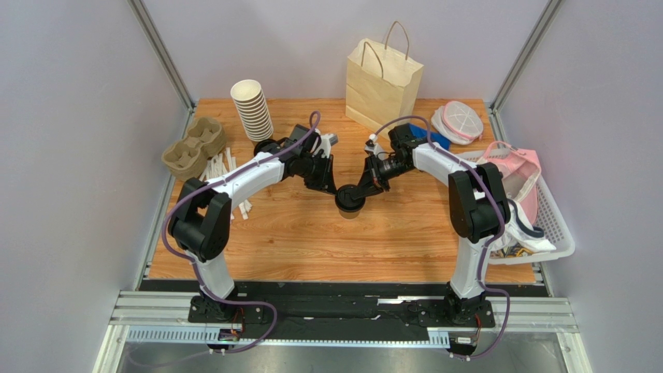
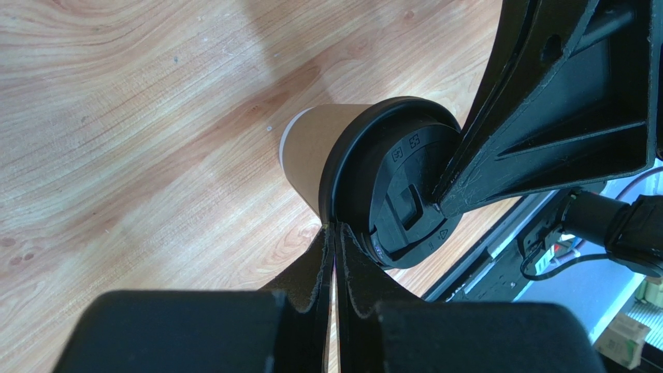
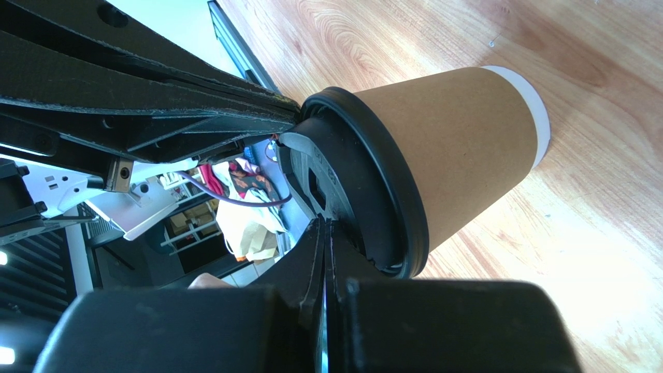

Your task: Pack the takeout coffee

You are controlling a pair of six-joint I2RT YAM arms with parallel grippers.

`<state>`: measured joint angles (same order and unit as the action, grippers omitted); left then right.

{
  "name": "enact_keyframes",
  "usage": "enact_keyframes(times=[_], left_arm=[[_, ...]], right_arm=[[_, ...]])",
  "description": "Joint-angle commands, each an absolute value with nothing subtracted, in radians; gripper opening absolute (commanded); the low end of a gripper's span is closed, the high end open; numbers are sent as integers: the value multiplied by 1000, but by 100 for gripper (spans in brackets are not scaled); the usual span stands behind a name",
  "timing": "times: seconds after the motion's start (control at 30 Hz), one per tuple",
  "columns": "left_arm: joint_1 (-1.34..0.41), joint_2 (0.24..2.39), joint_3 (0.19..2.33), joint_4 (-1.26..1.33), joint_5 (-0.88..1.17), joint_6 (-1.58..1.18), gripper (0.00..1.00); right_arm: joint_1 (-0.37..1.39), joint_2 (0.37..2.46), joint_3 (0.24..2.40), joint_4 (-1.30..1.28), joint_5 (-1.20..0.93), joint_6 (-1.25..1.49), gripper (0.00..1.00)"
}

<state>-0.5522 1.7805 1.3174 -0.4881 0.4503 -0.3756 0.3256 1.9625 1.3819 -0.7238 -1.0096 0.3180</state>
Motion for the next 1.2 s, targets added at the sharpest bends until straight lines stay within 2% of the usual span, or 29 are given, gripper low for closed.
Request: enact_keyframes(times=[0.0, 0.17, 0.33, 0.5, 0.6, 0.73, 0.93, 0.97, 1.07, 1.1, 1.13, 1.17], left_arm=[[-557, 1787, 1310, -520, 399, -330, 7], [-552, 1695, 1310, -486, 448, -334, 11], [-551, 1603, 1310, -479, 479, -331, 25], [-531, 1545, 1302, -500, 525, -321, 37], [-512, 1514, 1302, -509, 551, -313, 39], [-508, 1474, 1313, -520, 595, -284, 39], [-509, 1473, 1336, -557, 611, -253, 39], [-509, 1477, 1339, -575, 618, -250, 39], [-509, 1491, 1315, -578, 649, -259, 40], [-508, 1482, 1302, -569, 653, -268, 42], [-505, 1476, 1289, -554, 661, -278, 44], [-483, 1468, 1257, -513, 696, -293, 51]], right_arm=[[337, 2048, 1324, -703, -707, 242, 0], [337, 2019, 1338, -701, -739, 236, 0], [337, 1982, 1402, -741, -840, 227, 0], [337, 1927, 1495, -776, -961, 219, 13], [337, 1885, 1543, -798, -1006, 212, 19], [337, 1822, 1554, -847, -983, 184, 20], [337, 1760, 1499, -925, -770, 112, 23], [337, 1753, 1491, -928, -750, 101, 25], [337, 1733, 1460, -951, -690, 75, 39], [336, 1730, 1454, -957, -675, 68, 47], [337, 1727, 1447, -962, -669, 60, 50], [339, 1723, 1430, -962, -660, 46, 54]])
